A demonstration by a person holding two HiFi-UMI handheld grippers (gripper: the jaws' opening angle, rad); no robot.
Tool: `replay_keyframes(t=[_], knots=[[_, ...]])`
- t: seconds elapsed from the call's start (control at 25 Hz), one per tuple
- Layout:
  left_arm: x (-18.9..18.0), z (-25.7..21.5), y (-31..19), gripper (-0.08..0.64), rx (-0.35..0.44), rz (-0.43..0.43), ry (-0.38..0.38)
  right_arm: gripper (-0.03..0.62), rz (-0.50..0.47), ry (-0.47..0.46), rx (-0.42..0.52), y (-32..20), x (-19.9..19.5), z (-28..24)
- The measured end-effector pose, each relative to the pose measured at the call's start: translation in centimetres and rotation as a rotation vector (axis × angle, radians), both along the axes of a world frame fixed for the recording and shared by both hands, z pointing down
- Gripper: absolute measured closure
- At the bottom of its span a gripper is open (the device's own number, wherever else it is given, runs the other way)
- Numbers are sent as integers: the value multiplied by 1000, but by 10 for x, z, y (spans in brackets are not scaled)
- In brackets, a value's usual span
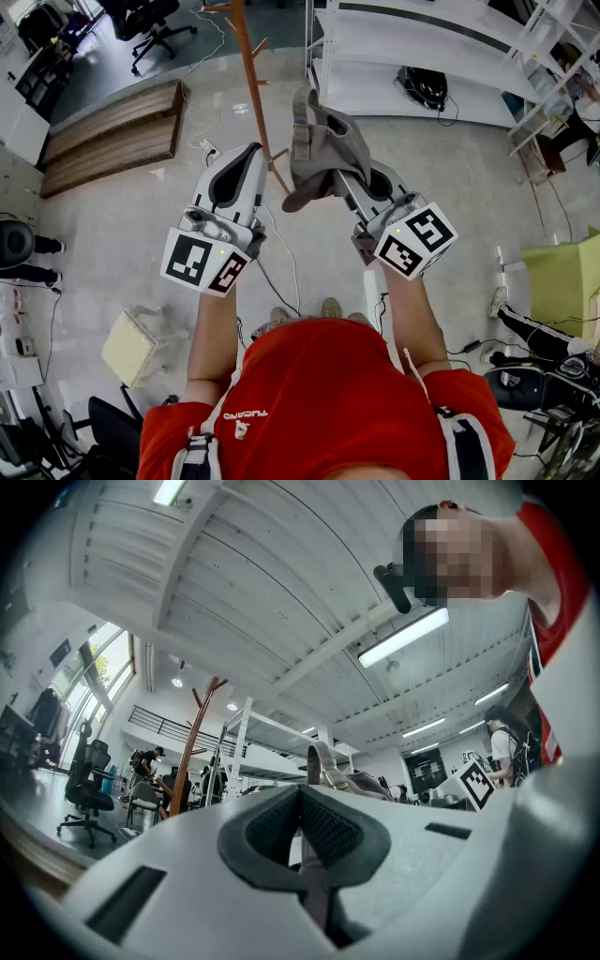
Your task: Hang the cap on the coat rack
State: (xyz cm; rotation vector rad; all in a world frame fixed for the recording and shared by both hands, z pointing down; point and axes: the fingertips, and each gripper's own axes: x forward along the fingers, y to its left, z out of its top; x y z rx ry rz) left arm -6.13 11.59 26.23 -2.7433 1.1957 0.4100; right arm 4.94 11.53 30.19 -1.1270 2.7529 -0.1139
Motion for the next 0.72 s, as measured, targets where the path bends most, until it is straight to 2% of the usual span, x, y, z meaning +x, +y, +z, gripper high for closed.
replay_keyframes(t=[0.4, 0.72], knots=[[-8, 3, 2, 552, -4, 4, 6, 561, 4, 2, -6, 0, -5, -2], [-61, 7, 1, 552, -4, 2, 19, 561, 20, 26, -2, -8, -47, -5]])
